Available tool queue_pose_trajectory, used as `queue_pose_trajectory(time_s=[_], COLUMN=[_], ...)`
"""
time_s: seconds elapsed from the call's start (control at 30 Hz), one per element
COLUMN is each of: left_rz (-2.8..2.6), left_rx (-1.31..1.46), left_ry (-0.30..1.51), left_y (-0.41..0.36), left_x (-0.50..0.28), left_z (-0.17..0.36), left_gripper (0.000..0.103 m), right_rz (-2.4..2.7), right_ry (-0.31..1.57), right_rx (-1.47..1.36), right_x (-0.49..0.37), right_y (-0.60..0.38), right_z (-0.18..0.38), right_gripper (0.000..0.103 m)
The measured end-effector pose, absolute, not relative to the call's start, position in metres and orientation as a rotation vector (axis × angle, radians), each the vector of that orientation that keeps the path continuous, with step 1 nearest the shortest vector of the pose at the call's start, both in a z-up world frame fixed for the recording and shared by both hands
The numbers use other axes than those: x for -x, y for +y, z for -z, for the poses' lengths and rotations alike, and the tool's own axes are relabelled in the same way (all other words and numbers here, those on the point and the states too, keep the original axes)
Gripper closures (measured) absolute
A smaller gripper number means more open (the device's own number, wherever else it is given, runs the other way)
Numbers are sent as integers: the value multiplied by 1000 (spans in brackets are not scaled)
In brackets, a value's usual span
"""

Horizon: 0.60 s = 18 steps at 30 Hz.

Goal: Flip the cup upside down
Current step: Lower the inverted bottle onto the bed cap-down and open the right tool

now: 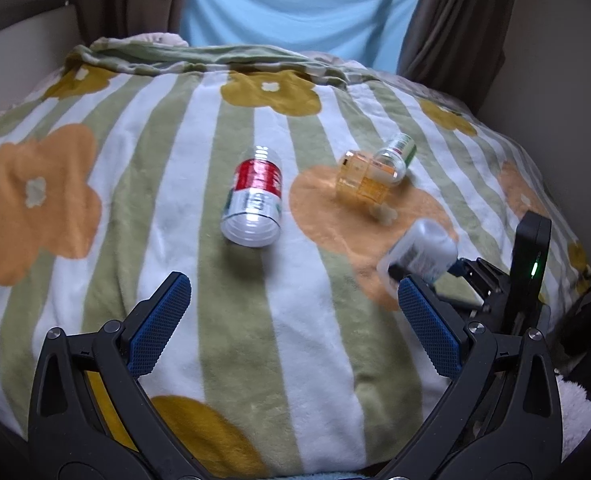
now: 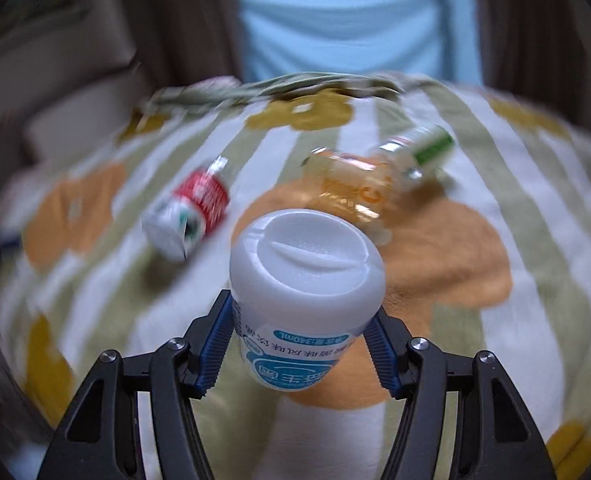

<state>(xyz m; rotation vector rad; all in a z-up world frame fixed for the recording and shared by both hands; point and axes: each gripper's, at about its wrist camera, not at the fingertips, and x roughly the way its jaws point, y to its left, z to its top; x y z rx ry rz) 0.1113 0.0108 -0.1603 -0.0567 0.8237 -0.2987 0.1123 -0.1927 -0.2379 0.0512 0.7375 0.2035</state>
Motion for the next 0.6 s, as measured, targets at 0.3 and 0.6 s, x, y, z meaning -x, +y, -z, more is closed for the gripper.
queue_pose_trajectory(time_s=[0.3,0.6], left_rz=[255,260], left_rx=[48,35], left_ry=[821,833], left_y=[12,5], left_x=[-118,-121], left_z=[162,166], left_gripper=[0,0], right_rz=[-229,-238], right_ry=[742,745], right_rx=[186,177], right_x=[-119,-120], right_y=[-174,-175], right_z=[264,267], right_gripper=[45,45])
